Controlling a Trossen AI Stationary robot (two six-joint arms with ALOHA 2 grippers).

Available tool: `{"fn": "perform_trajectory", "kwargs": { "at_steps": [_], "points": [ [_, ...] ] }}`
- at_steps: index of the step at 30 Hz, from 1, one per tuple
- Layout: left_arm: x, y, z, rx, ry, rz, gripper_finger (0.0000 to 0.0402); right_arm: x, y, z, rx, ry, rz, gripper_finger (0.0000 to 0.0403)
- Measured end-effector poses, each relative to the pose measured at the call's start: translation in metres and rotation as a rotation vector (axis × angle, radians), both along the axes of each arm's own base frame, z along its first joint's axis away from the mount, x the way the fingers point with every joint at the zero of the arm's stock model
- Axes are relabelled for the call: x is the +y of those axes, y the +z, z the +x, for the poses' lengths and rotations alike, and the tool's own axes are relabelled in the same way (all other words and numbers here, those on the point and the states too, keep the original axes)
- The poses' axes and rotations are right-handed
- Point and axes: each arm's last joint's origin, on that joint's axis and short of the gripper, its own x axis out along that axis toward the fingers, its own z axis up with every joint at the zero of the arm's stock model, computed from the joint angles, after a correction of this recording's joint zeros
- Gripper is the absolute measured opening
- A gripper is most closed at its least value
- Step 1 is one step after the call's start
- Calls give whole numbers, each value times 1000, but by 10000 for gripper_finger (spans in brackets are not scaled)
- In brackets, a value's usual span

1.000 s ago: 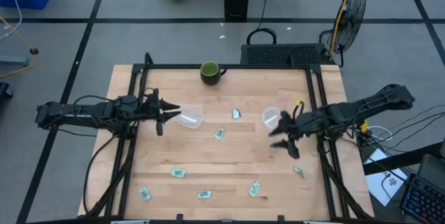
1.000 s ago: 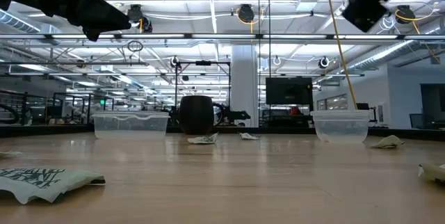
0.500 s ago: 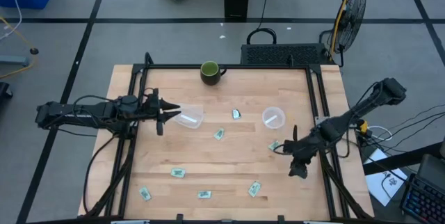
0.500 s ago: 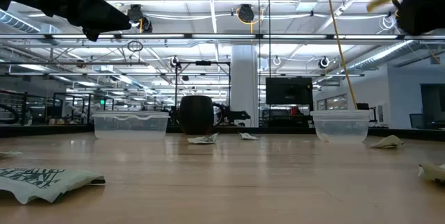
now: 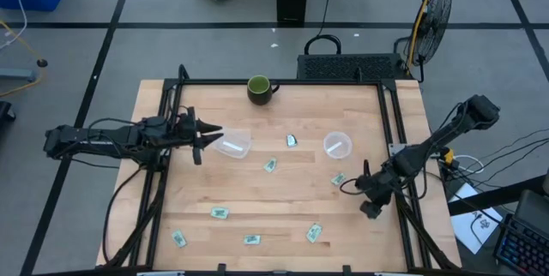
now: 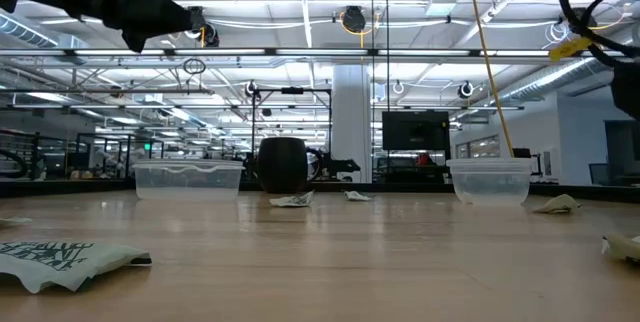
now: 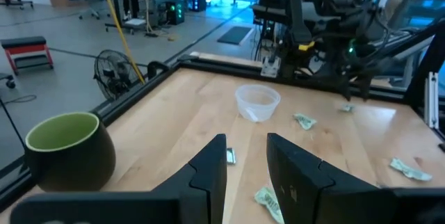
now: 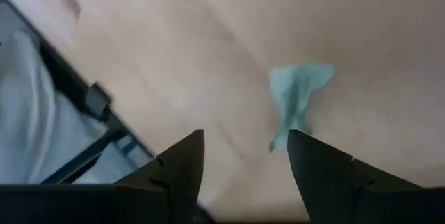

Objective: Pick and place Stevia / Truvia into bins
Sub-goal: Put the white stevia packet into the right transparent container

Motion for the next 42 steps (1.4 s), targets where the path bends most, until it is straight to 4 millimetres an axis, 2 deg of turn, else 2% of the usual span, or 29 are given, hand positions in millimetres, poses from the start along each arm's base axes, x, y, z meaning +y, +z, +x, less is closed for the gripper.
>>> {"fn": "perform_trajectory", "kwargs": {
  "at_steps": [12, 23, 30, 34, 42],
  "points": [
    [0, 2, 0, -15, 0, 3, 108, -8, -23, -13, 35, -5, -64, 199],
    [0, 2, 0, -16, -1, 3, 108, -6, -24, -10, -45, 52, -44, 199],
    [0, 1, 0, -14, -1, 3, 108, -10, -27, -15, -11, 80, -108, 196],
    [0, 1, 0, -12, -1, 2, 108, -12, -32, -17, -20, 69, -104, 177],
    [0, 0, 0, 0, -1, 2, 108, -16, -46, -25, 37, 45, -69, 110]
  ]
}}
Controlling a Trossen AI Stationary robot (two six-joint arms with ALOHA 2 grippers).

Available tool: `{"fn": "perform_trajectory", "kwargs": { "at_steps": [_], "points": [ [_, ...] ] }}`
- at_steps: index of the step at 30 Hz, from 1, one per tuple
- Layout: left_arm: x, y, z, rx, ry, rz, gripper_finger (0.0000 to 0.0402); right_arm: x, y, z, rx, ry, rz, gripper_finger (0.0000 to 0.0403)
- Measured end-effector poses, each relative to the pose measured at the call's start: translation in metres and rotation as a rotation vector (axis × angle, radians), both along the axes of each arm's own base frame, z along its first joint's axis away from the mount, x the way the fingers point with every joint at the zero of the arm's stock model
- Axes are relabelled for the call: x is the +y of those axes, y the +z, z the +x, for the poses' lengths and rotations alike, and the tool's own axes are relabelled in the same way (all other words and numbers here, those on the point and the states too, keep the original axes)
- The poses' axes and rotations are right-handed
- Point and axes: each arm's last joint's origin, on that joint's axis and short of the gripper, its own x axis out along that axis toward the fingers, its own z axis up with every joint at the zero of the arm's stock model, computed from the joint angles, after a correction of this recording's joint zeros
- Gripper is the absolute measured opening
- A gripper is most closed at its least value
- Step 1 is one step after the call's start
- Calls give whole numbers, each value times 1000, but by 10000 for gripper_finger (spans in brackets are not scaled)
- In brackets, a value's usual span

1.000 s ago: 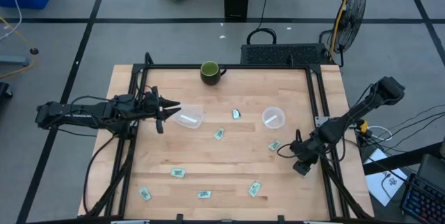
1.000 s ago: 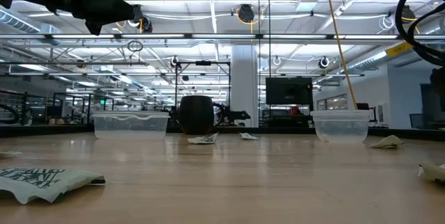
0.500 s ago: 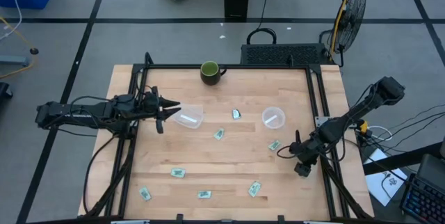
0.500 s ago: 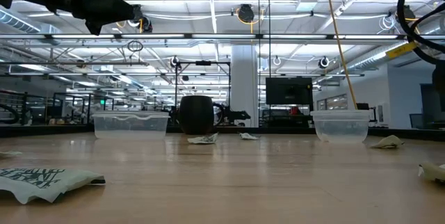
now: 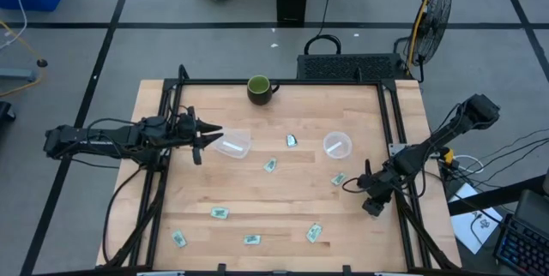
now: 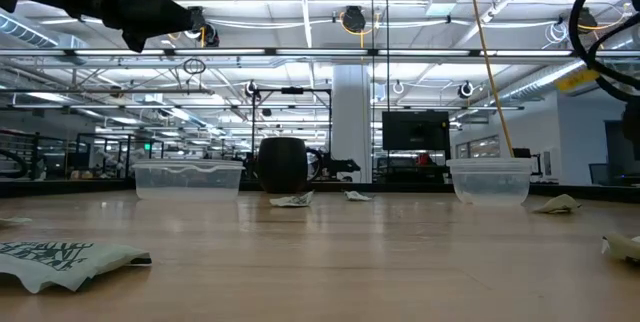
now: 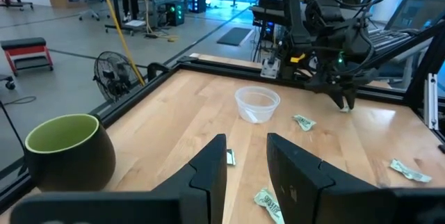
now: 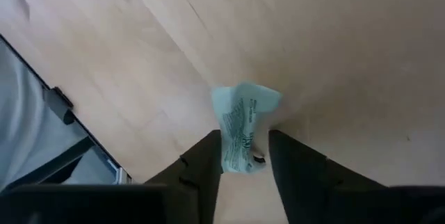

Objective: Pick and place Stevia / Truvia into bins
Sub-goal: Put the white stevia packet into the right transparent container

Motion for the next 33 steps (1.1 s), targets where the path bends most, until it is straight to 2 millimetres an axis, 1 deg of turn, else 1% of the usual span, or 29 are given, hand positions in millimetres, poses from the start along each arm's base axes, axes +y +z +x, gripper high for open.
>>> {"fn": "perform_trajectory", "kwargs": {
  "at_steps": [3, 10, 13, 16, 18, 22, 24, 28, 33],
  "points": [
    [0, 0, 0, -1, 0, 0, 108, 1, 0, 1, -25, 18, 17, 83],
    [0, 0, 0, -1, 0, 0, 108, 5, 7, 7, -148, 29, 85, 14],
    [0, 0, 0, -2, 0, 0, 108, 4, 10, 9, -226, 21, 55, 4],
    [0, 1, 0, -9, 0, 0, 108, 1, 14, 13, -376, 2, -50, 9],
    [0, 1, 0, -15, 0, 0, 108, -1, 20, 18, -517, -9, -128, 8],
    [0, 2, 0, -21, -2, 17, 108, -5, 37, 29, -850, 20, -308, 2],
    [0, 2, 0, -13, -7, 54, 108, -9, 45, 32, -961, 24, -396, 3],
    [0, 2, 0, -4, -12, 97, 108, -22, 53, 33, -1041, -13, -609, 2],
    [0, 2, 0, -3, -13, 101, 108, -45, 62, 33, -1020, -104, -941, 1]
  ]
}}
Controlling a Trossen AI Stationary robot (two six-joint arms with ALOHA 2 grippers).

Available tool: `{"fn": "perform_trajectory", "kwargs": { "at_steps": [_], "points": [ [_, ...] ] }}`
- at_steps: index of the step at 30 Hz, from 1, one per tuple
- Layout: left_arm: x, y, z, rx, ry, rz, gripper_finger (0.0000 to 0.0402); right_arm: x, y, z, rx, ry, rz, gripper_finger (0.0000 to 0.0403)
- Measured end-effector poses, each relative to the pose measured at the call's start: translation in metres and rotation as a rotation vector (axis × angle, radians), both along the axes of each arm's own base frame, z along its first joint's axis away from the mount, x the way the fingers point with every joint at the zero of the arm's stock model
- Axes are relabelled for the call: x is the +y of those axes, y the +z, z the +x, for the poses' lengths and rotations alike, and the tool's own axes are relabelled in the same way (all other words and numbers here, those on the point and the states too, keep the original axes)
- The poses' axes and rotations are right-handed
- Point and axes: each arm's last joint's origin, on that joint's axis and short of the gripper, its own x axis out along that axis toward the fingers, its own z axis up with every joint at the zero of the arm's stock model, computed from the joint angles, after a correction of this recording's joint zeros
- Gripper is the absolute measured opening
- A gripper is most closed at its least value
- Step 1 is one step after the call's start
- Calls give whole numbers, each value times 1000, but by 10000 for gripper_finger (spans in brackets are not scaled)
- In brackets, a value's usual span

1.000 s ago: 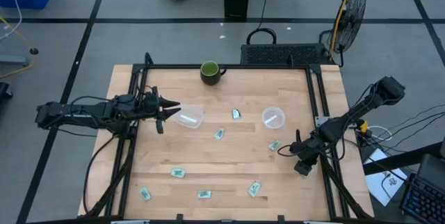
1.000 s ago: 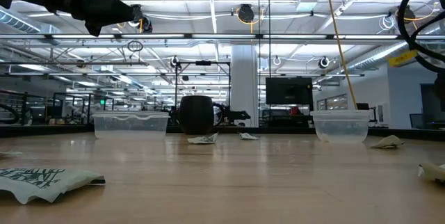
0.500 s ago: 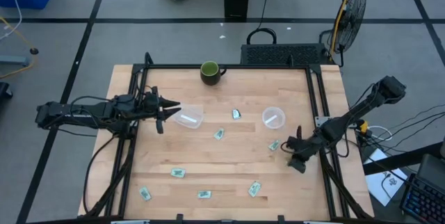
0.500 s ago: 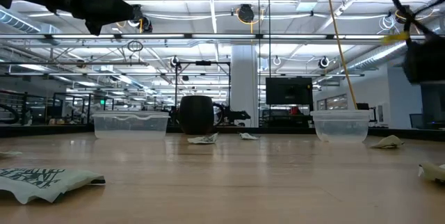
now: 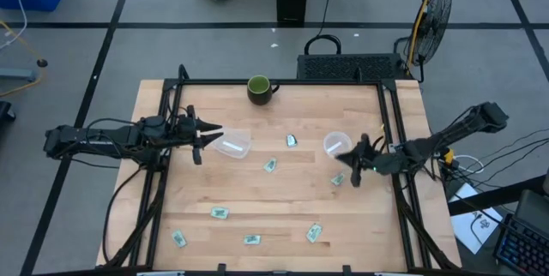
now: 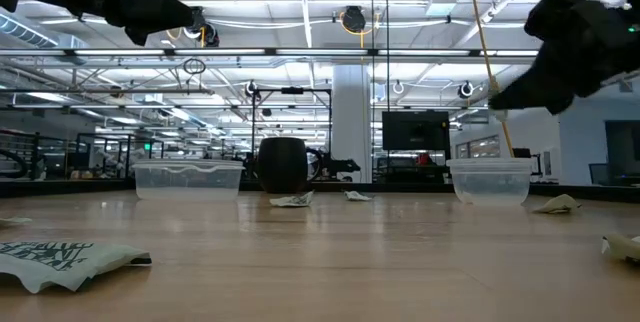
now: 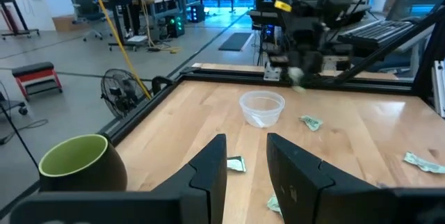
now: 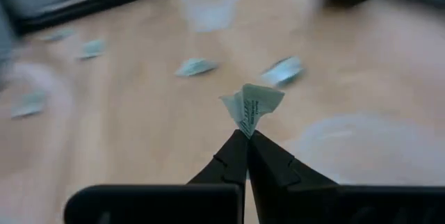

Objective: Pick and place Stevia / Truvia into bins
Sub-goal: Put the white stevia packet into the right transparent container

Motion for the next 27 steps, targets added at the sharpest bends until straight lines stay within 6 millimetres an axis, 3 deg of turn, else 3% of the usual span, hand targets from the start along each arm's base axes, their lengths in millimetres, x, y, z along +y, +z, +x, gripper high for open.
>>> {"fn": "perform_trajectory", "kwargs": {
  "at_steps": [4, 10, 12, 14, 17, 21, 27],
  "points": [
    [0, 0, 0, -1, 0, 0, 108, -14, 31, 6, 50, -45, -107, 1],
    [0, 1, 0, -10, 0, 1, 108, -35, 111, 16, 125, -109, -273, 1],
    [0, 1, 0, -10, 0, -1, 108, -40, 127, 19, 198, -107, -283, 1],
    [0, 1, 0, -10, 0, -2, 108, -45, 127, 21, 324, -118, -237, 1],
    [0, 1, 0, -10, 0, -4, 108, -49, 104, 23, 555, -127, -100, 0],
    [0, 1, 0, -8, 0, -4, 108, -45, 81, 34, 728, 105, 61, 0],
    [0, 1, 0, -8, 0, -4, 108, -58, 64, 59, 797, 80, -58, 0]
  ]
}}
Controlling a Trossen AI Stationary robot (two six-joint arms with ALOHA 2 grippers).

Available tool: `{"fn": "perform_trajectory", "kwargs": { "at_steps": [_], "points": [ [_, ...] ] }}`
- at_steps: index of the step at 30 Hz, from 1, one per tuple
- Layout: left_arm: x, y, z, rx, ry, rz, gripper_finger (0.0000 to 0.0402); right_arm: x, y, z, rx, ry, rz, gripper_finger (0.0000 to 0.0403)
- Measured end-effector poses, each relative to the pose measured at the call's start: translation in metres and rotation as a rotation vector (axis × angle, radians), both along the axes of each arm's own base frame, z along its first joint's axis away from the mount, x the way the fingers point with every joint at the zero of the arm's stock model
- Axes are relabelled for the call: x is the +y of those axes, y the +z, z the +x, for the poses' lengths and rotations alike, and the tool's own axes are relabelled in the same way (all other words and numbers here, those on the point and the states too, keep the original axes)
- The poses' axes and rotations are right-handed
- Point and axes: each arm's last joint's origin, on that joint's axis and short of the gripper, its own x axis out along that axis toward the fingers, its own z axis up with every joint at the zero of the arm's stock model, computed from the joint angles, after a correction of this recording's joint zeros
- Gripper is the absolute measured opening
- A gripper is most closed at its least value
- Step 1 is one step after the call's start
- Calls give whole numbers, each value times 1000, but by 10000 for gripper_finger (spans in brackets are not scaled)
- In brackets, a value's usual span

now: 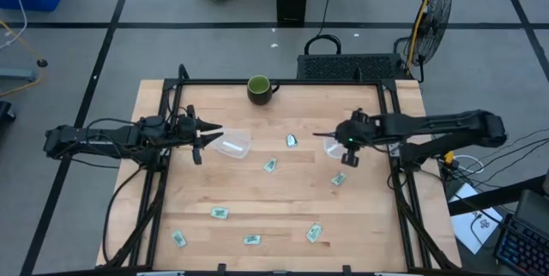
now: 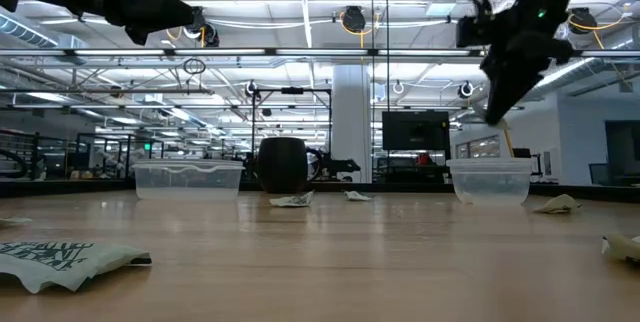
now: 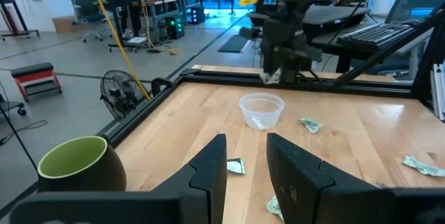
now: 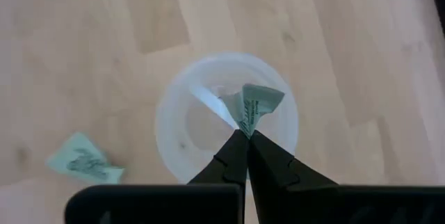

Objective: Pick and place Stevia / Truvia into bins
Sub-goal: Put the white stevia packet into the right transparent container, then put the white stevia packet into the left transparent container

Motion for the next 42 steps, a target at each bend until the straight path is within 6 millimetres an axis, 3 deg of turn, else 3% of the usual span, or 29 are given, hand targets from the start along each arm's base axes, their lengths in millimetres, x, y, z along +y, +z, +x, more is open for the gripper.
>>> {"fn": "perform_trajectory", "kwargs": {
  "at_steps": [9, 16, 26, 34, 37, 42],
  "points": [
    [0, 0, 0, 1, 0, 0, 108, -20, -27, 16, 123, -81, 68, 4],
    [0, 0, 0, 2, -2, 0, 108, -25, -41, 25, 141, -54, 165, 24],
    [0, -2, 0, 24, -2, -1, 108, -28, -53, 32, 185, -16, 150, 65],
    [0, -2, 0, 21, 0, -15, 108, -32, -40, 27, 161, -65, -30, 79],
    [0, -5, -1, 31, 0, -114, 108, -30, -28, 22, 97, -64, -40, 76],
    [-5, -23, -5, 201, -90, -331, 108, -23, -2, 17, -98, -49, -66, 75]
  ]
}}
